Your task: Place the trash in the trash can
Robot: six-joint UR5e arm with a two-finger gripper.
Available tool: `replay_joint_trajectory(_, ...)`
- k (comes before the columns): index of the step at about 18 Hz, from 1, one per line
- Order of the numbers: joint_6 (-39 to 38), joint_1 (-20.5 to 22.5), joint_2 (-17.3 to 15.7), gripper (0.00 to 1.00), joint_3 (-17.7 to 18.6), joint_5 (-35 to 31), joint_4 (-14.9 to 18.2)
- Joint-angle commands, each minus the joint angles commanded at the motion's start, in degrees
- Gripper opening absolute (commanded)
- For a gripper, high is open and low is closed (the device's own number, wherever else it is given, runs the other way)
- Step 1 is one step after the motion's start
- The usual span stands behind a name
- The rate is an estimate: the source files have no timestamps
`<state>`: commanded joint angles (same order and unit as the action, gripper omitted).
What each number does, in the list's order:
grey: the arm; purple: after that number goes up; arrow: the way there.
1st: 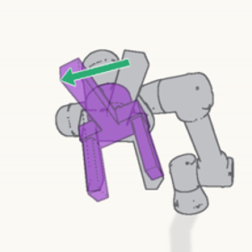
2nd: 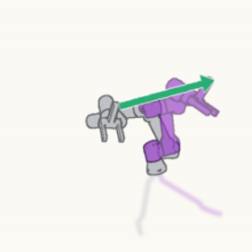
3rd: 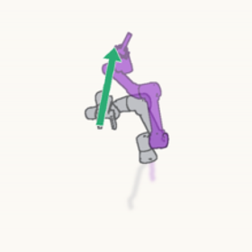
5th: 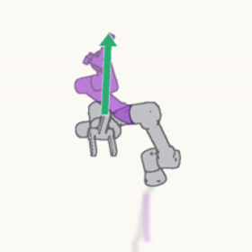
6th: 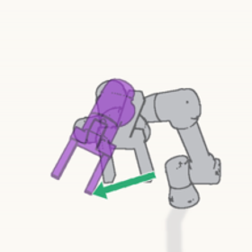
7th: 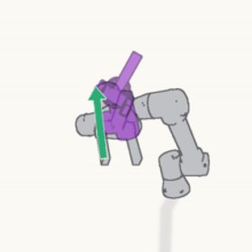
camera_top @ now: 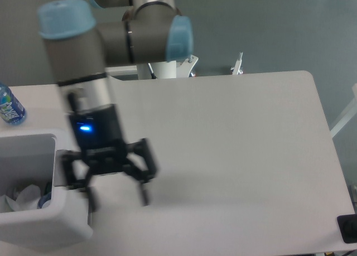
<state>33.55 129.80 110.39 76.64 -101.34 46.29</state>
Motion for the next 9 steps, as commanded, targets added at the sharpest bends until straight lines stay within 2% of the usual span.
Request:
replay_joint_trajectory(3, 7.2, 4.3, -3.9, 1.0, 0.2, -0.8, 8.6)
replay_joint_trajectory(4, 10.4, 5.0, -4.2, 1.0, 0.3, -0.7, 11.3)
replay_joint_trajectory(6, 15.8, 7.1, -5.4, 1.0, 0.4, -0.4, 14.0)
replay_joint_trajectory(9, 17.4, 8.3, -6.3, 1.0, 0.3, -0.1, 16.1)
